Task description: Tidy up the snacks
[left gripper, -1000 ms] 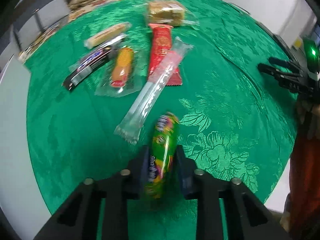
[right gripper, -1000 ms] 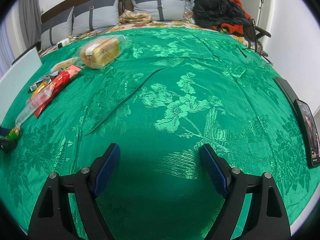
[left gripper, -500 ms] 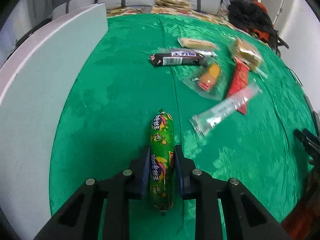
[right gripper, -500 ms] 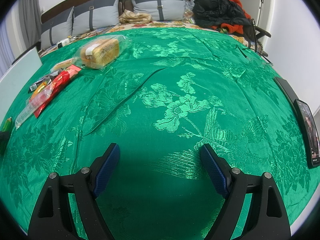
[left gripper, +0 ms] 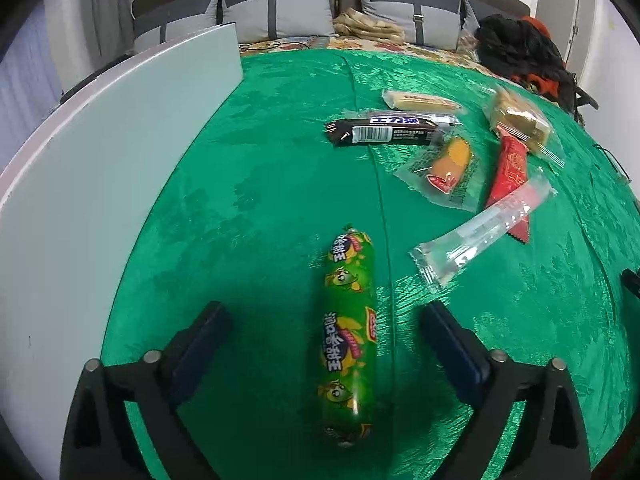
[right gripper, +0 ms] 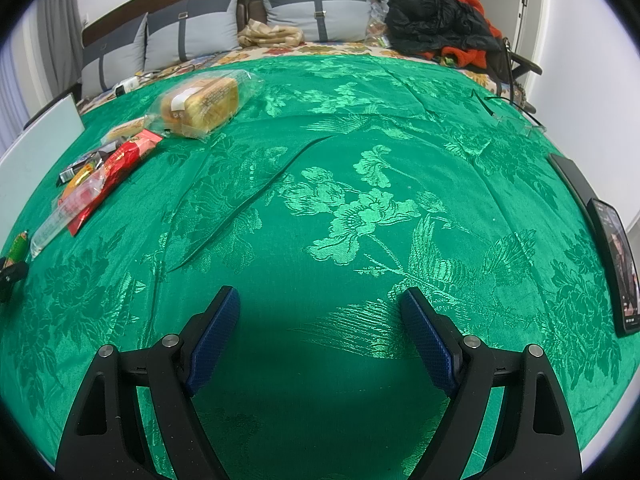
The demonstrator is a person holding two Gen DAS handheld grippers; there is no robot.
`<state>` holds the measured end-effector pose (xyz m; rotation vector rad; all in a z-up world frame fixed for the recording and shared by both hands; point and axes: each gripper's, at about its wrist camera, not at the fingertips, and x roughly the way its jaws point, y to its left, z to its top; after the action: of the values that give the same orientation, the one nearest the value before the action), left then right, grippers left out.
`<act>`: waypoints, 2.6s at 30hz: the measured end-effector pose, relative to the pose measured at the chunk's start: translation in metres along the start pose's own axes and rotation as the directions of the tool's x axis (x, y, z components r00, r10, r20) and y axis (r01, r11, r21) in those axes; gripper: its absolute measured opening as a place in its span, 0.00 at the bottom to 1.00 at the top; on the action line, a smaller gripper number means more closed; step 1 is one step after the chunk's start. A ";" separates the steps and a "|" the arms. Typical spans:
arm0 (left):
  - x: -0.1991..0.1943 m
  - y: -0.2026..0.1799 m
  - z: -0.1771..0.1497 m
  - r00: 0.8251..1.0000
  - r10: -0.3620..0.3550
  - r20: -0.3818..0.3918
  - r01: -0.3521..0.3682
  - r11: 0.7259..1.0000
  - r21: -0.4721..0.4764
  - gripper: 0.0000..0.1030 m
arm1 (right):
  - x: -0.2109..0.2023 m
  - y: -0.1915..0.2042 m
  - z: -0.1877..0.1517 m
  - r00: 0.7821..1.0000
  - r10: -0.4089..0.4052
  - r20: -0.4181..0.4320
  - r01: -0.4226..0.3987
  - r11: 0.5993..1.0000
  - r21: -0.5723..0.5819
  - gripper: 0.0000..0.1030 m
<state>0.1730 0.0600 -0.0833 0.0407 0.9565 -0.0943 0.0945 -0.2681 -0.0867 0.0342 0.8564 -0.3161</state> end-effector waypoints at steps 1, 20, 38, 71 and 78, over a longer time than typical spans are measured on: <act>0.001 0.000 0.000 1.000 0.003 -0.002 -0.003 1.000 -0.002 0.98 | 0.000 0.000 0.000 1.000 0.000 0.000 0.000 1.000 0.000 0.83; 0.001 -0.001 0.000 1.000 0.006 -0.004 -0.006 1.000 -0.010 1.00 | 0.000 0.000 0.000 1.000 -0.001 -0.001 0.001 1.000 -0.001 0.83; 0.001 0.000 0.000 1.000 0.005 -0.003 -0.005 1.000 -0.009 1.00 | 0.001 0.000 0.000 1.000 -0.003 -0.003 0.003 1.000 -0.002 0.83; 0.001 -0.001 -0.001 1.000 0.005 -0.004 -0.005 1.000 -0.011 1.00 | 0.001 0.000 0.000 1.000 -0.007 -0.007 0.007 1.000 -0.007 0.84; -0.007 0.008 0.002 0.994 -0.075 -0.084 0.075 0.997 -0.005 0.98 | 0.001 0.000 0.001 1.000 -0.009 -0.008 0.009 1.000 -0.008 0.83</act>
<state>0.1719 0.0678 -0.0766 0.0069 1.0430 -0.1620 0.0957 -0.2682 -0.0873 0.0243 0.8658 -0.3211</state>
